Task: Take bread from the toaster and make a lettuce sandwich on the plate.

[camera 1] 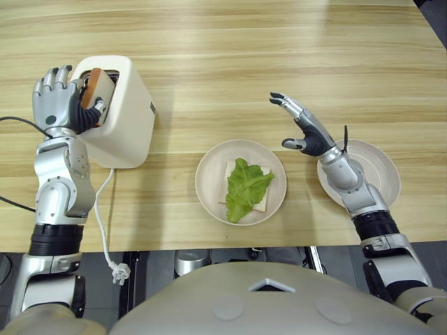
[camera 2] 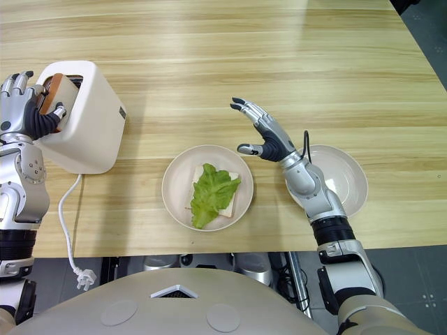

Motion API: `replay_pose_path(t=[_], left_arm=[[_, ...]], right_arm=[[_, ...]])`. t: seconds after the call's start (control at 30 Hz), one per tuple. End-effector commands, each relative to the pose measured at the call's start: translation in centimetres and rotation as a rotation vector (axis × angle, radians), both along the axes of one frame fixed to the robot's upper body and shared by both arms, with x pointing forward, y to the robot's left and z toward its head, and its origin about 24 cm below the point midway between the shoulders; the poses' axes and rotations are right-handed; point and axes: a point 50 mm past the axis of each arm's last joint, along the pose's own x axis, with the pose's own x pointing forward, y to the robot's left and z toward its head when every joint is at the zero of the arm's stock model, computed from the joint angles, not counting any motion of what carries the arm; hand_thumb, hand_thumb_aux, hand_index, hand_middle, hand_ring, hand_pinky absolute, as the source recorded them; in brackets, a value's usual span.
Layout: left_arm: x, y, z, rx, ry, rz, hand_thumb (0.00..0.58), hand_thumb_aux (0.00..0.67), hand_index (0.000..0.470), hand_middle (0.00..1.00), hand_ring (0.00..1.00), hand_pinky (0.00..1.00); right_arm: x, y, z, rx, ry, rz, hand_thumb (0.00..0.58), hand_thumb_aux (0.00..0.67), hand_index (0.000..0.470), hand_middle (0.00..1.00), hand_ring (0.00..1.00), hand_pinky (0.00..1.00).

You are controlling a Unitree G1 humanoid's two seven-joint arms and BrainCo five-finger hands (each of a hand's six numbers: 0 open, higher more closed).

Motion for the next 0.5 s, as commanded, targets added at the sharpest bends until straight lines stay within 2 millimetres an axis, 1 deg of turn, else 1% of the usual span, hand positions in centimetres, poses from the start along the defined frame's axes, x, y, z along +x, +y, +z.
replay_pose_path(t=[0.03,0.1,0.17,0.2,0.23,0.27,0.4,0.43,0.5], left_arm=[[0.1,-0.5,-0.4,-0.044,0.015,-0.028,0.58,0.67,0.46,0.0,0.0,0.0],[0.1,-0.7,0.8,-0.04,-0.047,-0.038,0.58,0.67,0.46,0.0,0.0,0.0],[-0.1,-0.7,2.4,-0.031,-0.135,-0.044,0.58,0.67,0.46,0.0,0.0,0.0],[-0.2,-0.7,3.4,-0.027,-0.183,-0.046,0.58,0.67,0.46,0.43,0.43,0.43],[-0.4,-0.7,4.3,-0.022,-0.233,-0.05,0.58,0.67,0.46,0.83,0.83,0.83],[-0.5,-0.8,5.3,-0.016,-0.287,-0.057,0.58,0.67,0.46,1.0,1.0,1.0],[-1.3,-1.8,8.7,-0.013,-0.471,-0.141,0.58,0.67,0.46,1.0,1.0,1.0],[-1.5,-2.5,9.4,-0.034,-0.505,-0.189,0.58,0.67,0.46,1.0,1.0,1.0],[-1.7,-4.0,10.3,-0.149,-0.541,-0.314,0.58,0.67,0.46,1.0,1.0,1.0]], right_arm=[[0.0,-0.1,-0.1,0.008,0.005,-0.01,0.0,0.0,0.0,0.0,0.0,0.0],[0.0,-0.1,-0.1,0.008,0.004,-0.013,0.0,0.0,0.0,0.0,0.0,0.0],[0.1,-0.2,0.0,0.008,-0.004,-0.019,0.0,0.0,0.0,0.0,0.0,0.0],[0.2,-0.3,0.1,0.01,-0.01,-0.025,0.0,0.0,0.0,0.0,0.0,0.0],[0.2,-0.4,0.2,0.013,-0.015,-0.031,0.0,0.0,0.0,0.0,0.0,0.0],[0.3,-0.5,0.4,0.014,-0.024,-0.04,0.0,0.0,0.0,0.0,0.0,0.0],[0.7,-1.2,1.3,0.03,-0.072,-0.076,0.0,0.0,0.0,0.0,0.0,0.0],[0.8,-1.5,1.6,0.035,-0.087,-0.089,0.0,0.0,0.0,0.0,0.0,0.0],[1.2,-2.2,2.3,0.052,-0.12,-0.125,0.0,0.0,0.0,0.0,0.0,0.0]])
